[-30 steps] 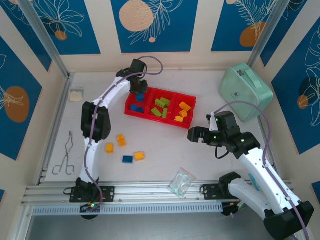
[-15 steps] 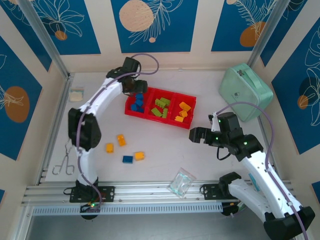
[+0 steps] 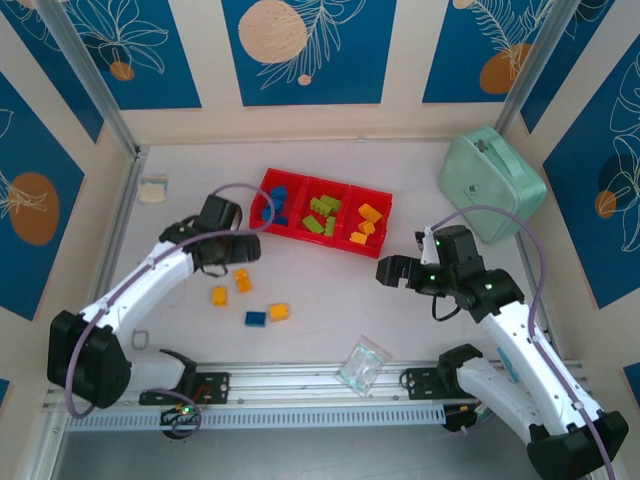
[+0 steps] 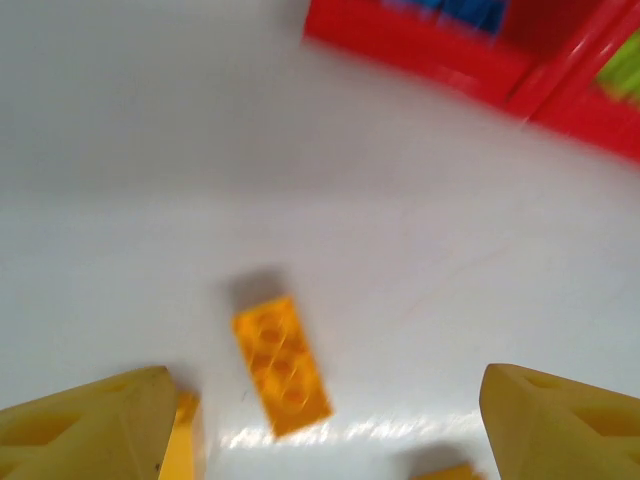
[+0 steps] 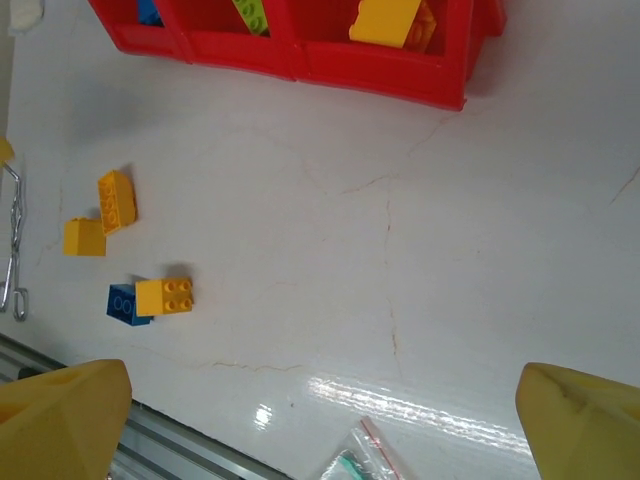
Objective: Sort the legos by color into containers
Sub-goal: Pick up the lego from the middle-left of the table.
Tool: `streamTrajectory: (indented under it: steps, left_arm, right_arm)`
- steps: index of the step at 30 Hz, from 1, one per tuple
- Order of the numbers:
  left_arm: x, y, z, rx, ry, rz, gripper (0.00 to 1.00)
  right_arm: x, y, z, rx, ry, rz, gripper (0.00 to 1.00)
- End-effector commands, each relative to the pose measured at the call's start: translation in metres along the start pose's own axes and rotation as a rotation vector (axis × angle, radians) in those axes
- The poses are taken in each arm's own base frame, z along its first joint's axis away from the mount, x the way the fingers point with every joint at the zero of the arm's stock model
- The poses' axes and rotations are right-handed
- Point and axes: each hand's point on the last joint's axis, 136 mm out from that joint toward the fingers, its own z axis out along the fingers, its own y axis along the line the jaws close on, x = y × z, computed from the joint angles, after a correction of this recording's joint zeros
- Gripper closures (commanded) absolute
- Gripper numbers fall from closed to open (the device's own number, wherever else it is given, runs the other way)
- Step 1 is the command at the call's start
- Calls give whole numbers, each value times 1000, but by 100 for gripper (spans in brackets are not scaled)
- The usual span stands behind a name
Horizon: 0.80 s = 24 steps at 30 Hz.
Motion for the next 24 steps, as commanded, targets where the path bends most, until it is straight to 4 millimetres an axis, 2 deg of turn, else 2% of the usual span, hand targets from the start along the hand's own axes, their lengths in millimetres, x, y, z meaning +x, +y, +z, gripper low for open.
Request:
streamTrajectory:
  steps: [1, 5, 9, 20, 24]
  left_arm:
    - [21, 14, -3, -35, -1, -92, 19]
    - [46, 21, 3, -42, 34, -123, 14]
    - [57, 14, 12, -4, 67, -108, 13]
    - [54, 1, 39, -51, 161, -41, 15]
    - [46, -4, 51, -62, 171, -16, 16]
  right_arm:
    - [6, 8, 10, -57, 48, 43, 1]
    - [4, 13, 14, -60, 64, 34, 1]
    - [2, 17, 17, -62, 68, 30, 1]
    - [6, 16, 19, -59, 70, 33, 1]
    - [7, 14, 18, -52, 69, 28, 1]
